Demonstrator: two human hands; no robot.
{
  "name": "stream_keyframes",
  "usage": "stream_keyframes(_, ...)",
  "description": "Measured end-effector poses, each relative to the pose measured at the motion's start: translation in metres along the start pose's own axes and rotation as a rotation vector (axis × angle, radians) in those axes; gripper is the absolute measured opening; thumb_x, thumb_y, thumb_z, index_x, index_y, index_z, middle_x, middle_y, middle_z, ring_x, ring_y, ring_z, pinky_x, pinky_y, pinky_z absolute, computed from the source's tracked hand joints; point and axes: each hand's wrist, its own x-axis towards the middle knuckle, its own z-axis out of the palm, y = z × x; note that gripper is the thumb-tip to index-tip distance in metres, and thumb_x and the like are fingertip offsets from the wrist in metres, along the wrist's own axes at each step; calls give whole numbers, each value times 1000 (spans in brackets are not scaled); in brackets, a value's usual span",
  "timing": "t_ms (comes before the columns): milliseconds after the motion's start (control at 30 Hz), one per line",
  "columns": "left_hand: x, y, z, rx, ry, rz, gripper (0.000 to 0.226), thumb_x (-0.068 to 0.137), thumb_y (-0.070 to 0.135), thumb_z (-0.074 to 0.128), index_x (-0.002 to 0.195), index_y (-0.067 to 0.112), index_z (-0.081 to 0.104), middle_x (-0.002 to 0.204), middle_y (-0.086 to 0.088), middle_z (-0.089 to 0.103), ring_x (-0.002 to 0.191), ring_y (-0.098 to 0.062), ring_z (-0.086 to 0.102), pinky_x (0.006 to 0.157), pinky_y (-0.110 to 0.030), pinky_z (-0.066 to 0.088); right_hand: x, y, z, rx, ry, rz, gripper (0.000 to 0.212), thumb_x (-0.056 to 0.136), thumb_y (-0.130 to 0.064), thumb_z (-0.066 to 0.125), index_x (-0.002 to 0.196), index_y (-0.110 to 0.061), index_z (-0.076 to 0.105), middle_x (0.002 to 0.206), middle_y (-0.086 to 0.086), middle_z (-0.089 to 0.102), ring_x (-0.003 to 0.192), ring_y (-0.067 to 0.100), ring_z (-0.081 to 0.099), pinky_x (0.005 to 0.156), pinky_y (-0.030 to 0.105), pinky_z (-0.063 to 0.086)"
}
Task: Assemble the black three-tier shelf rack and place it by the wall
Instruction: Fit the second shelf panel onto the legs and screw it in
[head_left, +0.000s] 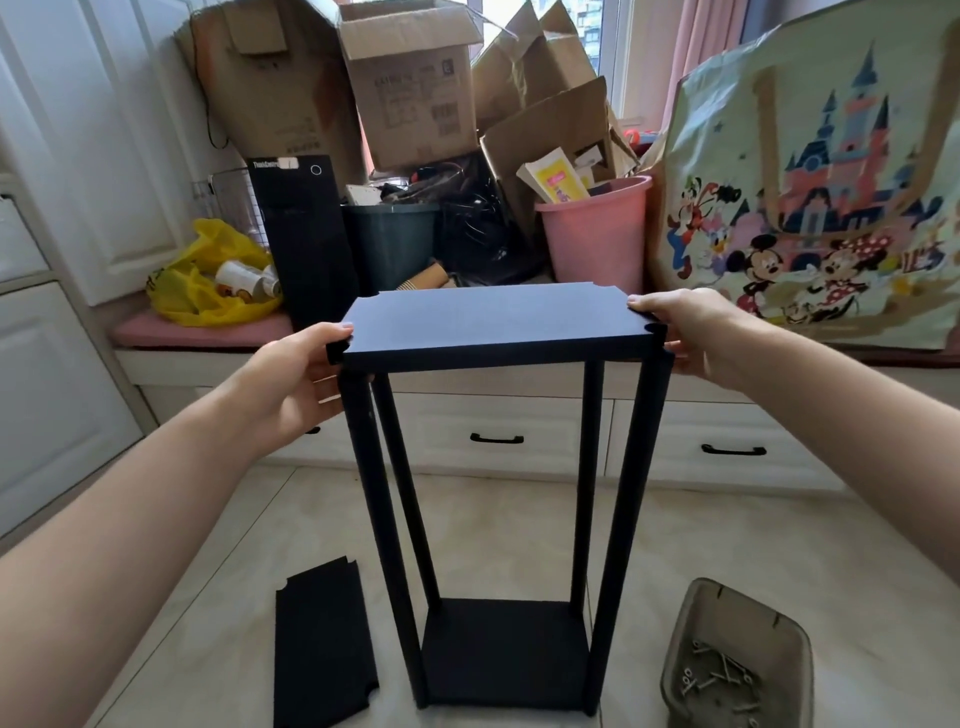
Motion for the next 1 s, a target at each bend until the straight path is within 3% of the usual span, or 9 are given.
stream_keyframes(100,0,0,-3,-49,13,2,20,98,30,61,112,18,67,85,-1,74,74,-18,74,75,-34,53,1,1,4,-9,-14,-17,22,92,-29,67,108,-14,67,87,-2,63,60,11,58,47,19,47)
stream_keyframes(233,-2,-2,-1,-74,22,-11,22,99,33,61,116,21,66,76,2,74,71,-16,74,76,-34,53,2,5,5,-20,-37,-1,24,92,-30,66,111,-15,66,85,-1,64,63,10,61,54,25,45)
stream_keyframes(400,-3,-5,6,-32,24,-19,24,98,36,62,113,18,66,68,4,69,67,-15,67,75,-34,52,6,5,3,-8,-23,14,14,93,-33,66,92,-19,63,86,1,61,69,14,59,56,26,45)
stream_keyframes(633,1,-10,9,2,54,-55,26,97,33,64,113,13,64,57,5,63,50,-9,62,65,-32,48,10,6,0,9,-63,48,12,94,-31,64,88,-21,64,81,2,60,71,16,58,61,28,46)
stream_keyframes(833,2,-13,7,-56,30,-96,28,96,31,65,119,14,65,78,1,65,63,-11,63,65,-28,52,13,10,-1,57,-113,56,15,94,-32,64,94,-17,62,55,-4,66,45,10,64,47,22,53)
stream_keyframes(1000,3,-19,5,-127,28,-106,27,96,30,66,116,11,65,79,-4,72,67,-16,69,77,-34,55,16,20,2,99,-115,50,18,93,-32,67,96,-15,62,57,-5,67,45,9,64,44,24,53)
